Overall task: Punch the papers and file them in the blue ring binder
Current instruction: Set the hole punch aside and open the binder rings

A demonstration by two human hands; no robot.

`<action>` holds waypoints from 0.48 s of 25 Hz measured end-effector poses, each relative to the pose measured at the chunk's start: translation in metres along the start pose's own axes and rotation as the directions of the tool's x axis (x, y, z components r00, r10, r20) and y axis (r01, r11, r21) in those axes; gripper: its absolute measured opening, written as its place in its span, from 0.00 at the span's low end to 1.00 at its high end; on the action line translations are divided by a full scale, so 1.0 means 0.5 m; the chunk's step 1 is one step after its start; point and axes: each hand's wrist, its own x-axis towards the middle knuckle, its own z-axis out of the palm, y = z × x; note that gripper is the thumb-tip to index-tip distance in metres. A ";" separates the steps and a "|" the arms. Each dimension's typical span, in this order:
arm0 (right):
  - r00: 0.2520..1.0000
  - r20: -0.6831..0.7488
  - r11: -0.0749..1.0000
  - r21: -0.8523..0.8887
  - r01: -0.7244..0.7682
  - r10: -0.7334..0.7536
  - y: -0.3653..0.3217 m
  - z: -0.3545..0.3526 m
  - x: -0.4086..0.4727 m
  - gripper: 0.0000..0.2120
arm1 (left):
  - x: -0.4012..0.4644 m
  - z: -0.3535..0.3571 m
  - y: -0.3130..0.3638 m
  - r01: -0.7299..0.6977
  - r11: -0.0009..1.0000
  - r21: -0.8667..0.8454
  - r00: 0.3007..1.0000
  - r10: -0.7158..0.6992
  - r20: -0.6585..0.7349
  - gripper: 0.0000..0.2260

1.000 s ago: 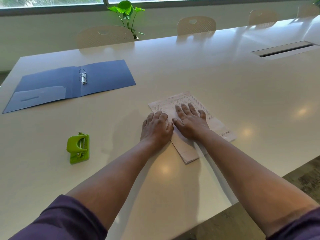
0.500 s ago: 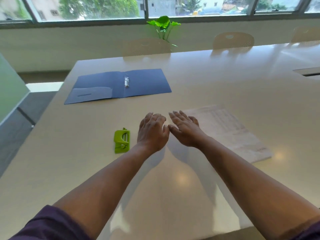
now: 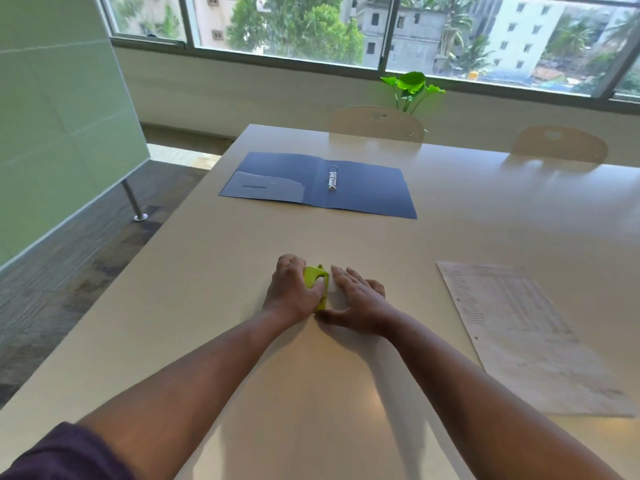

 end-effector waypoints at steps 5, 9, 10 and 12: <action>0.999 -0.049 0.999 0.038 0.019 -0.017 -0.014 0.007 0.011 0.49 | 0.002 -0.010 -0.007 0.185 0.957 -0.225 0.980 -0.197 -0.031 0.14; 0.984 -0.172 0.998 0.032 0.057 -0.051 -0.056 0.024 0.017 0.50 | 0.003 -0.045 -0.032 0.259 0.886 -0.384 0.959 -0.283 -0.006 0.13; 0.978 -0.195 0.997 0.017 0.077 -0.072 -0.075 0.032 0.022 0.50 | 0.002 -0.060 -0.047 0.259 0.880 -0.398 0.958 -0.287 -0.012 0.12; 0.972 -0.211 0.993 0.013 0.113 -0.108 -0.126 0.052 0.042 0.50 | -0.004 -0.103 -0.086 0.254 0.875 -0.412 0.955 -0.293 -0.034 0.11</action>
